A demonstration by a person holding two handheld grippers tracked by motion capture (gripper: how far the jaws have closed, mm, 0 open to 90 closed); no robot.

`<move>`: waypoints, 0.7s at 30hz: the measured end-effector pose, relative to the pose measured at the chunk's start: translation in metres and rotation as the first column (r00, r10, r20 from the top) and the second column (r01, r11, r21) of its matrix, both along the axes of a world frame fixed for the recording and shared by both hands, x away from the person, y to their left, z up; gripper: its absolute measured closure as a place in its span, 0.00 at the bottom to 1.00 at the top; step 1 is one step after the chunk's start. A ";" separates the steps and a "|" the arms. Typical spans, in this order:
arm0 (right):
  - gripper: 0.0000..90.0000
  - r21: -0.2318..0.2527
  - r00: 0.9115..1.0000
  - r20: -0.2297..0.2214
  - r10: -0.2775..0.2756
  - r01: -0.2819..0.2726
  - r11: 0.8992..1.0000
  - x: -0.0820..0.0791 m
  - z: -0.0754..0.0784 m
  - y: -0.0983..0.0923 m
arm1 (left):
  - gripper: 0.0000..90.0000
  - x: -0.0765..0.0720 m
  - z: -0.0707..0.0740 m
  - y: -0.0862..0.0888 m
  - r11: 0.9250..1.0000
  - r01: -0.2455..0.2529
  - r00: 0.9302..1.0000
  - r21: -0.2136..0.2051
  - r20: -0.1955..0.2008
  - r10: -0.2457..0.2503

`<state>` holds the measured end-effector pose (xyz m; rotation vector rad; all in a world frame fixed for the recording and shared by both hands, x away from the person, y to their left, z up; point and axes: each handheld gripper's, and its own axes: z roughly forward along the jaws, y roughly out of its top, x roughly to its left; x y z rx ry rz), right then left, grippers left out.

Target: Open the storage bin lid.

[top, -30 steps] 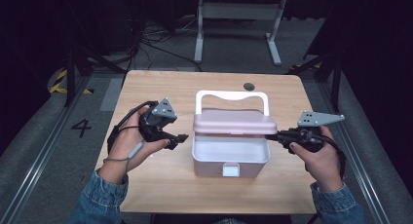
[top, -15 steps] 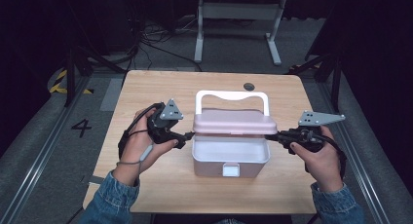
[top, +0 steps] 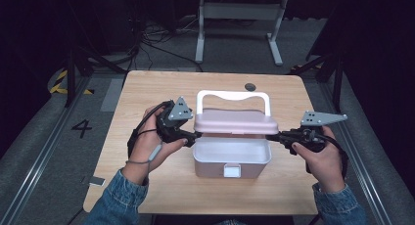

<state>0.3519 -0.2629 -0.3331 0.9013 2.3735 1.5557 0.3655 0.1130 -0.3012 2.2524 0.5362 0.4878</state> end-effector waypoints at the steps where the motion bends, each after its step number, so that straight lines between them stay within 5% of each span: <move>1: 1.00 0.000 1.000 0.000 0.000 0.000 1.000 0.000 0.000 0.000 | 0.31 0.000 0.000 -0.001 1.000 0.008 1.000 -0.007 0.000 -0.008; 5: 1.00 0.001 1.000 -0.003 0.004 -0.004 1.000 0.000 0.000 0.001 | 0.35 -0.002 0.002 -0.006 0.999 0.050 0.999 -0.016 0.006 -0.050; 12: 1.00 0.005 1.000 0.001 0.001 -0.001 1.000 0.000 0.001 0.001 | 0.39 -0.002 0.005 -0.013 0.998 0.047 0.997 0.041 0.054 -0.049; 21: 0.96 0.002 1.000 0.001 -0.002 0.002 1.000 -0.001 0.001 0.001 | 0.42 0.003 0.006 -0.012 0.999 0.037 0.999 0.018 0.025 -0.037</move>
